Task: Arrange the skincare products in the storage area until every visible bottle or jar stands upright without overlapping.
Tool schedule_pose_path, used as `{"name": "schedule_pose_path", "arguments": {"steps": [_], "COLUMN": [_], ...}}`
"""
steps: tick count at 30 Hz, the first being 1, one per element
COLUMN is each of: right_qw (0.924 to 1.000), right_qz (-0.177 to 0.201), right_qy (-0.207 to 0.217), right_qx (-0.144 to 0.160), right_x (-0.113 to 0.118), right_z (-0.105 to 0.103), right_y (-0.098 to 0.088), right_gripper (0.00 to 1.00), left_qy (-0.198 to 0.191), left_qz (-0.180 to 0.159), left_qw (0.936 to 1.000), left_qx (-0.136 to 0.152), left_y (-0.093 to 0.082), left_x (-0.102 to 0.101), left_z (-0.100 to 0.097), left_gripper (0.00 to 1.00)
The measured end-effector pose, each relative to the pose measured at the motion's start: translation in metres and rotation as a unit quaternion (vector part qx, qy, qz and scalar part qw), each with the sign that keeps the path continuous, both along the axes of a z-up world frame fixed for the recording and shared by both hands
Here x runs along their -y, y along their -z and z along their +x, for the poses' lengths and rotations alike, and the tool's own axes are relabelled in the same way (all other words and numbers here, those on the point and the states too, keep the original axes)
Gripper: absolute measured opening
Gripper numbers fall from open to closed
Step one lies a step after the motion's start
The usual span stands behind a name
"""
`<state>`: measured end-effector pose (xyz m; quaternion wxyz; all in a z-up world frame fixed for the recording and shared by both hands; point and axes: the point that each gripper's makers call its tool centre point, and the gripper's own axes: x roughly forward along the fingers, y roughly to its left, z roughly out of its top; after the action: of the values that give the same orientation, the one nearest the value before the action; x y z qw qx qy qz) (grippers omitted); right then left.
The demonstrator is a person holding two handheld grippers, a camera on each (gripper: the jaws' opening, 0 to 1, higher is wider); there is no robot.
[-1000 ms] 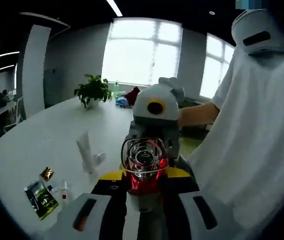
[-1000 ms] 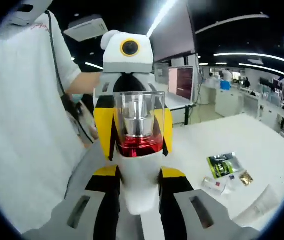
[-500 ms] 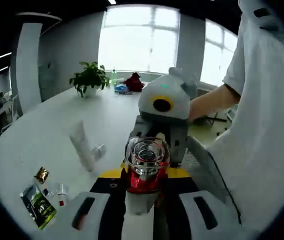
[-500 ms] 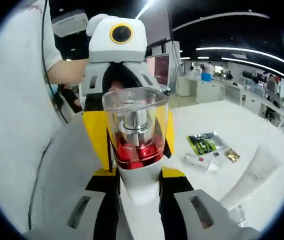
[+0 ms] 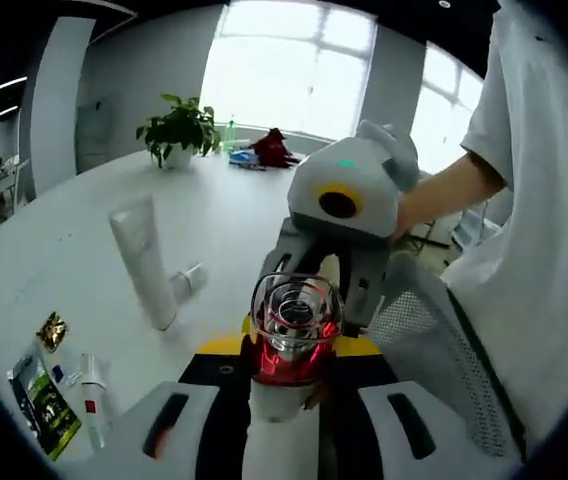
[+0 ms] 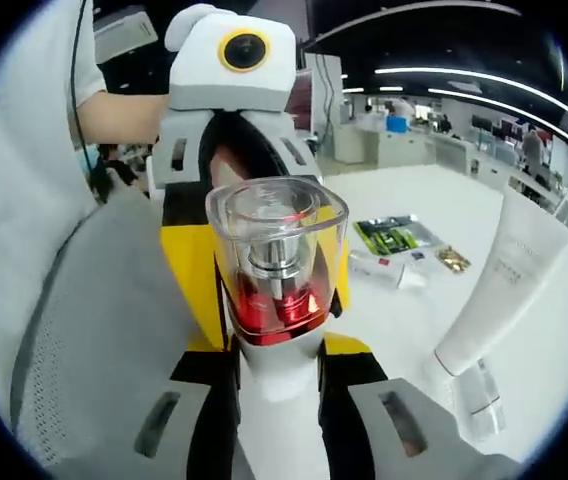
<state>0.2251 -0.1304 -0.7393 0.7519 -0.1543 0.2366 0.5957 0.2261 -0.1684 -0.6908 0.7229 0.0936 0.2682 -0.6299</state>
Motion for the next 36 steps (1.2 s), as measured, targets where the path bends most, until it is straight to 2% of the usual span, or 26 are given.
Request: {"name": "schedule_pose_path", "arguments": {"steps": [9, 14, 21, 23, 24, 25, 30, 36], "right_qw": [0.9998, 0.9998, 0.9992, 0.9990, 0.9989, 0.9989, 0.9989, 0.9982], "right_qz": [-0.019, -0.009, -0.028, -0.033, -0.035, -0.035, -0.034, -0.038], "right_qy": [0.008, 0.018, 0.018, 0.016, 0.017, 0.017, 0.019, 0.038], "right_qx": [0.001, -0.002, 0.020, 0.026, 0.026, 0.027, 0.026, 0.025], "right_x": [0.007, 0.010, 0.017, 0.019, 0.020, 0.021, 0.023, 0.044], "right_z": [0.005, 0.007, 0.013, 0.014, 0.015, 0.016, 0.017, 0.028], "right_y": [0.015, 0.015, 0.015, 0.016, 0.016, 0.016, 0.016, 0.017], "right_gripper": [0.29, 0.29, 0.29, 0.29, 0.29, 0.29, 0.29, 0.29], "left_qy": [0.004, 0.002, -0.014, -0.025, -0.045, -0.048, -0.049, -0.080], "left_qz": [0.016, 0.006, -0.013, -0.025, -0.039, -0.052, -0.048, -0.052], "left_qw": [0.9998, 0.9999, 0.9997, 0.9990, 0.9972, 0.9964, 0.9968, 0.9949], "left_qx": [-0.008, -0.012, -0.013, -0.026, -0.044, -0.047, -0.040, -0.034], "left_y": [0.020, 0.017, 0.016, 0.015, 0.012, 0.010, 0.010, 0.007], "left_x": [0.005, 0.007, 0.011, 0.014, 0.016, 0.018, 0.019, 0.009], "left_z": [0.006, 0.007, 0.011, 0.012, 0.015, 0.016, 0.016, 0.027], "left_gripper": [0.24, 0.24, 0.26, 0.28, 0.28, 0.29, 0.30, 0.48]}}
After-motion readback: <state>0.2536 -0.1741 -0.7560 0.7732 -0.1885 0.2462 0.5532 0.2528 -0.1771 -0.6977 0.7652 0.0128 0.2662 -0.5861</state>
